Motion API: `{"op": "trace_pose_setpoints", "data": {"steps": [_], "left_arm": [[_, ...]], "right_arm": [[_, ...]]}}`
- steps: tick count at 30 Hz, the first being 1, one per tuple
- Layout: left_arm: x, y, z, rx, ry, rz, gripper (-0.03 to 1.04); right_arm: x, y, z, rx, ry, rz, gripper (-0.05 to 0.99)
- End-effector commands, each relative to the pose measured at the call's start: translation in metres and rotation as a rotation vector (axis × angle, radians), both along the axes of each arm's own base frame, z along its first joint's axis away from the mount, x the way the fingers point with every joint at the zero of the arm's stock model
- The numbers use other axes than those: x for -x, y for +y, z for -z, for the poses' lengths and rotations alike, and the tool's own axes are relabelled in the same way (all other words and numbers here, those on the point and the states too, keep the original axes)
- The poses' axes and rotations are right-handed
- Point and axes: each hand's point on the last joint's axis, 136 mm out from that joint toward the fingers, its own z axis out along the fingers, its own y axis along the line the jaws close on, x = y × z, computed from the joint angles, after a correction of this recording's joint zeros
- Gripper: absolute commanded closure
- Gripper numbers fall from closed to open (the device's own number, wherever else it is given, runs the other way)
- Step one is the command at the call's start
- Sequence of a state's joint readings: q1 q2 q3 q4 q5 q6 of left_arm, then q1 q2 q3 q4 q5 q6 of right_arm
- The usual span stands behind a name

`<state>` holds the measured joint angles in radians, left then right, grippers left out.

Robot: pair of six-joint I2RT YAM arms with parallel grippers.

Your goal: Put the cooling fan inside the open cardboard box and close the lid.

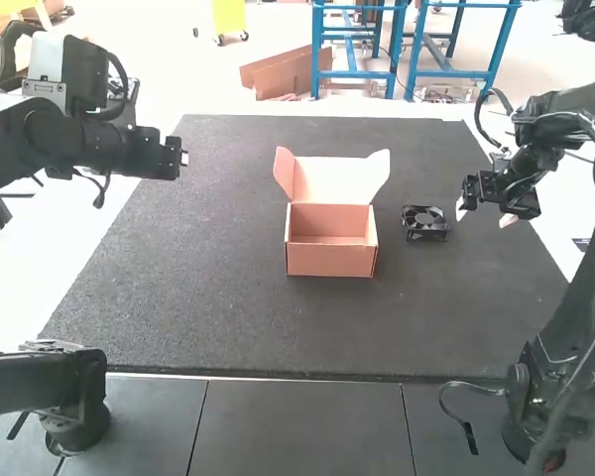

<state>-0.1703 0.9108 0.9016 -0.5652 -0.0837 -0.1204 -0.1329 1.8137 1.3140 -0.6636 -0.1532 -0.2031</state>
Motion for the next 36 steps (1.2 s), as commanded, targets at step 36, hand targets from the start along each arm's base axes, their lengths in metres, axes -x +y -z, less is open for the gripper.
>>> {"op": "trace_pose_setpoints", "data": {"steps": [36], "left_arm": [[-0.003,-0.005,-0.012,0.004,-0.026,0.018,0.04]], "right_arm": [[-0.077,0.013,0.059,0.049,0.070,-0.104,0.05]]}}
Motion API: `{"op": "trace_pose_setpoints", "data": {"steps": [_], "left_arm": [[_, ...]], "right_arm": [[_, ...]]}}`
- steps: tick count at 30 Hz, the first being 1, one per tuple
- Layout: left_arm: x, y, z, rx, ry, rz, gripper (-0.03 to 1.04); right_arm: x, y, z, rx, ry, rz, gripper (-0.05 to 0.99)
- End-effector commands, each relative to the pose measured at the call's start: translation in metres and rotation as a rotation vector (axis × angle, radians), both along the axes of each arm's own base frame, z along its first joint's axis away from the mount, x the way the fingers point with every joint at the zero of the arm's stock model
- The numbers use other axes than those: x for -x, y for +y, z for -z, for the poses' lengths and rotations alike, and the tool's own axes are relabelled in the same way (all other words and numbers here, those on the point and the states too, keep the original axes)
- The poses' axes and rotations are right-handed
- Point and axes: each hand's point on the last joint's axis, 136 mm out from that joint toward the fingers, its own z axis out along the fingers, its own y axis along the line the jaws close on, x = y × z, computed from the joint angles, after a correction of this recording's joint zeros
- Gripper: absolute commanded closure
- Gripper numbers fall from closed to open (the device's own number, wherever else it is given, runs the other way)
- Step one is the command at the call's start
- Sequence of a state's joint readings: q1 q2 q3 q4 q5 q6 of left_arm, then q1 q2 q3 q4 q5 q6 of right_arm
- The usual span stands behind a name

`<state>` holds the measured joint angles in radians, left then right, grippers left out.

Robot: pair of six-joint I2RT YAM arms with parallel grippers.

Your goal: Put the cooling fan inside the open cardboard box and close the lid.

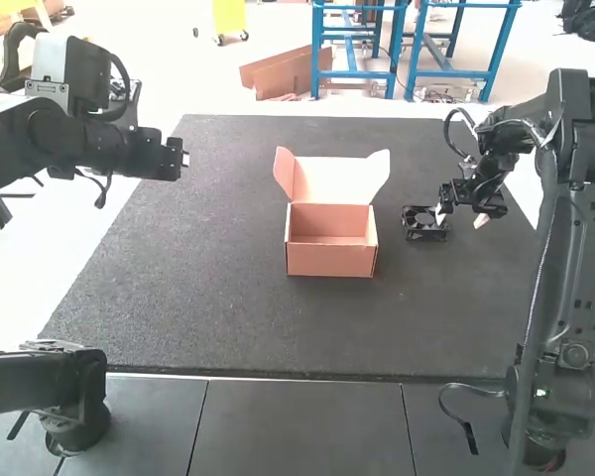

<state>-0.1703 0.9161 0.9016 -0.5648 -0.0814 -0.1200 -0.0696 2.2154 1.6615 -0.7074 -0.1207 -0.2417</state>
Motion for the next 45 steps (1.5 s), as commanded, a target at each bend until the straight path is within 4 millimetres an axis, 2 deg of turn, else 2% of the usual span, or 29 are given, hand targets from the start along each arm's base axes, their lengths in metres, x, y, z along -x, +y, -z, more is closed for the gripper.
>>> {"op": "trace_pose_setpoints", "data": {"steps": [1,24,34,44,45], "left_arm": [[-0.002,-0.004,-0.013,0.004,-0.031,0.016,0.04],[-0.001,-0.003,-0.003,-0.001,-0.010,0.011,0.04],[0.001,-0.002,-0.004,0.000,-0.012,0.010,0.04],[0.002,-0.002,-0.001,-0.001,-0.002,0.009,0.04],[0.002,-0.001,-0.001,-0.002,-0.001,0.008,0.04]], "right_arm": [[-0.010,-0.002,-0.007,0.013,-0.034,-0.014,0.05],[-0.028,0.005,-0.021,-0.029,-0.108,-0.035,0.05],[-0.018,-0.002,-0.004,0.009,-0.077,-0.024,0.05],[-0.004,-0.012,0.023,0.070,-0.002,-0.017,0.05],[-0.001,-0.012,0.026,0.069,0.016,-0.013,0.09]]}}
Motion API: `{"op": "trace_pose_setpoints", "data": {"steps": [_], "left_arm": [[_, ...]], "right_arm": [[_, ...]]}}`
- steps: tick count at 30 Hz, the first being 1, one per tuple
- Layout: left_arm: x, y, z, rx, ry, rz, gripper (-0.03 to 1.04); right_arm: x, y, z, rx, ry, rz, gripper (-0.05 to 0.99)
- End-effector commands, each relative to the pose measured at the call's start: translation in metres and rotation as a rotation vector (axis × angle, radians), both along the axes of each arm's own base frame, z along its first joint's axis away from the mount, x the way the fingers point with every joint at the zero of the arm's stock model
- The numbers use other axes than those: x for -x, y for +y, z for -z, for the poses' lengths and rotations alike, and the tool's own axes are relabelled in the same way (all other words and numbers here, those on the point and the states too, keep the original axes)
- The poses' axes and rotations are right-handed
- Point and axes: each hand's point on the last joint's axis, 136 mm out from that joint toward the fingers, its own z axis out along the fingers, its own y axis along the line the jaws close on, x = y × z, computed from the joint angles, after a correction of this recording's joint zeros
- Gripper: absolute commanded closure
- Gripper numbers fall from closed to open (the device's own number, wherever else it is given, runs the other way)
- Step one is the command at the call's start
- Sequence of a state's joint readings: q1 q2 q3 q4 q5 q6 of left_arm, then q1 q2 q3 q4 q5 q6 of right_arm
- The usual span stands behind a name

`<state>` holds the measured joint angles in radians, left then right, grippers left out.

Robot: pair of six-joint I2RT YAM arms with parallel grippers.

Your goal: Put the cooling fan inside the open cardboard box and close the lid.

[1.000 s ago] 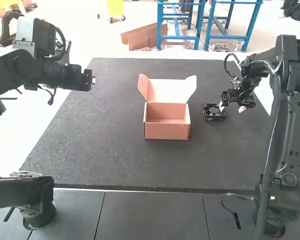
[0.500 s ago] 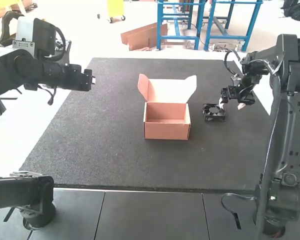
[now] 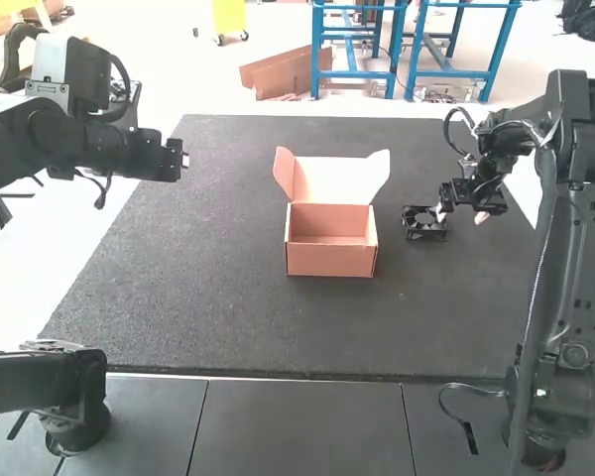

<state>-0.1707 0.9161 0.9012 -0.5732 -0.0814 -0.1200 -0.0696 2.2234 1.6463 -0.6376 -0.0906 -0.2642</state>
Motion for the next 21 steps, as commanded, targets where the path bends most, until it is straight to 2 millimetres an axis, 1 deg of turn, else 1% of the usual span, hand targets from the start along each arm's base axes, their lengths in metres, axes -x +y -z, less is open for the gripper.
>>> {"op": "trace_pose_setpoints", "data": {"steps": [1,3,6,8,10,12,13,16,17,21], "left_arm": [[0.001,-0.001,-0.003,0.001,-0.010,0.007,0.04],[0.001,-0.001,-0.003,0.001,-0.010,0.007,0.04],[0.002,-0.001,-0.003,-0.001,-0.010,0.008,0.04],[0.003,-0.001,-0.002,0.000,-0.005,0.007,0.04],[0.004,-0.001,-0.003,0.000,-0.008,0.007,0.04],[0.005,-0.001,-0.003,0.000,-0.005,0.007,0.04],[0.006,0.000,-0.003,0.000,-0.005,0.007,0.04],[0.008,0.000,-0.004,0.000,-0.008,0.007,0.04],[0.008,0.001,-0.004,0.000,-0.006,0.006,0.04],[0.011,0.000,-0.002,0.000,-0.003,0.007,0.04]], "right_arm": [[0.012,-0.006,0.025,0.028,0.076,0.009,0.12],[0.016,-0.005,0.030,0.019,0.097,0.013,0.18],[0.021,-0.004,0.038,0.018,0.122,0.013,0.21],[0.023,-0.003,0.042,0.009,0.130,0.022,0.28],[0.023,0.000,0.044,-0.002,0.134,0.018,0.41],[0.022,0.004,0.044,-0.027,0.130,0.019,0.60],[0.020,0.006,0.044,-0.037,0.125,0.022,0.68],[0.018,0.013,0.043,-0.061,0.118,0.015,0.87],[0.018,0.016,0.043,-0.072,0.115,0.014,0.95],[0.016,0.023,0.039,-0.103,0.110,0.027,0.95]]}}
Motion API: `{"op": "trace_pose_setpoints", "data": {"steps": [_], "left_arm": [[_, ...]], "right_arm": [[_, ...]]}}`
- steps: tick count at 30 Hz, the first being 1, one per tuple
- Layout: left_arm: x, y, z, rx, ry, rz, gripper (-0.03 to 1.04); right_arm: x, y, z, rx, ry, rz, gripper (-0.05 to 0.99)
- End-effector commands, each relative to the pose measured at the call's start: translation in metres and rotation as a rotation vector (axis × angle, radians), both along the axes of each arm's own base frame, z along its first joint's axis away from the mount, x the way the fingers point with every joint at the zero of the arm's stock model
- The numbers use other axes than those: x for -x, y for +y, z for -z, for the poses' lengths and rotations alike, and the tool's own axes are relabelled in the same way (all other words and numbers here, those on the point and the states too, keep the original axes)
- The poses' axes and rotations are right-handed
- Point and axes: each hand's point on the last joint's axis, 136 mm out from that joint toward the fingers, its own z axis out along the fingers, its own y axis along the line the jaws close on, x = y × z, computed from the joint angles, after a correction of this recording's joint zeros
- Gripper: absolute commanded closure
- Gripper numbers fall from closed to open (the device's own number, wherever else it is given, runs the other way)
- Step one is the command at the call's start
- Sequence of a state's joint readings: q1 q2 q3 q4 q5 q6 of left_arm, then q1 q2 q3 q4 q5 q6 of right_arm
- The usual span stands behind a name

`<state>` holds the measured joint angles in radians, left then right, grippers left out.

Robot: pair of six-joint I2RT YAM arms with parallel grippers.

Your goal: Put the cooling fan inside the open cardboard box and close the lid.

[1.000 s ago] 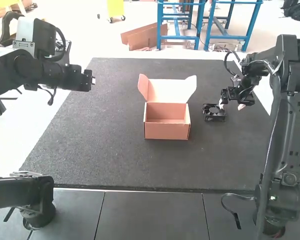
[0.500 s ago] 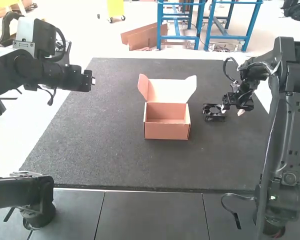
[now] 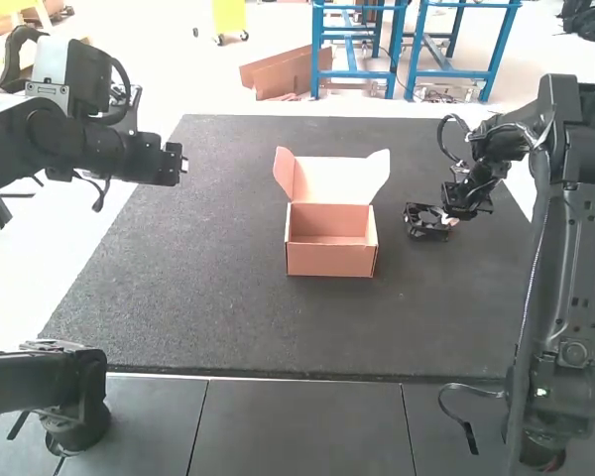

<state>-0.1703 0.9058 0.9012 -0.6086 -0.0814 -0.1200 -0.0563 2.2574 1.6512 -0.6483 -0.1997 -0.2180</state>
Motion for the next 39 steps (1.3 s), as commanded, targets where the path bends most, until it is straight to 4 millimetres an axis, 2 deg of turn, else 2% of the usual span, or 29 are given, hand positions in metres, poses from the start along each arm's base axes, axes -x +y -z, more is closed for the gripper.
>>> {"op": "trace_pose_setpoints", "data": {"steps": [1,3,5,8,11,15,22,27,31,33,35,39], "left_arm": [[0.005,-0.001,-0.008,0.005,-0.034,0.008,0.04],[0.005,-0.001,-0.010,0.005,-0.042,0.008,0.04],[0.005,-0.001,-0.009,0.004,-0.044,0.009,0.04],[0.006,-0.002,-0.003,0.002,-0.034,0.016,0.04],[0.006,-0.001,0.002,-0.008,-0.038,0.020,0.04],[0.010,-0.002,0.005,-0.025,-0.058,0.041,0.04],[0.015,-0.002,0.011,-0.039,-0.074,0.059,0.04],[0.016,-0.003,0.014,-0.044,-0.076,0.066,0.04],[0.015,-0.004,0.013,-0.043,-0.084,0.070,0.04],[0.015,-0.003,0.012,-0.043,-0.087,0.068,0.04],[0.015,-0.004,0.012,-0.041,-0.087,0.068,0.04],[0.015,-0.004,0.009,-0.039,-0.096,0.068,0.04]], "right_arm": [[0.011,-0.003,0.025,0.010,0.073,0.040,0.95],[0.005,-0.004,0.014,-0.013,0.060,0.109,0.95],[-0.001,-0.006,-0.005,-0.035,0.036,0.181,0.95],[-0.001,-0.007,-0.043,-0.048,-0.026,0.221,0.95],[0.006,-0.002,-0.089,-0.056,-0.109,0.224,0.95],[0.028,0.008,-0.145,-0.079,-0.215,0.225,0.95],[0.076,0.065,-0.220,-0.184,-0.344,0.208,0.95],[0.099,0.111,-0.260,-0.262,-0.422,0.200,0.95],[0.121,0.145,-0.261,-0.280,-0.362,0.133,0.95],[0.126,0.158,-0.257,-0.273,-0.347,0.100,0.95],[0.128,0.168,-0.248,-0.264,-0.309,0.087,0.95],[0.119,0.191,-0.237,-0.258,-0.261,0.062,0.95]]}}
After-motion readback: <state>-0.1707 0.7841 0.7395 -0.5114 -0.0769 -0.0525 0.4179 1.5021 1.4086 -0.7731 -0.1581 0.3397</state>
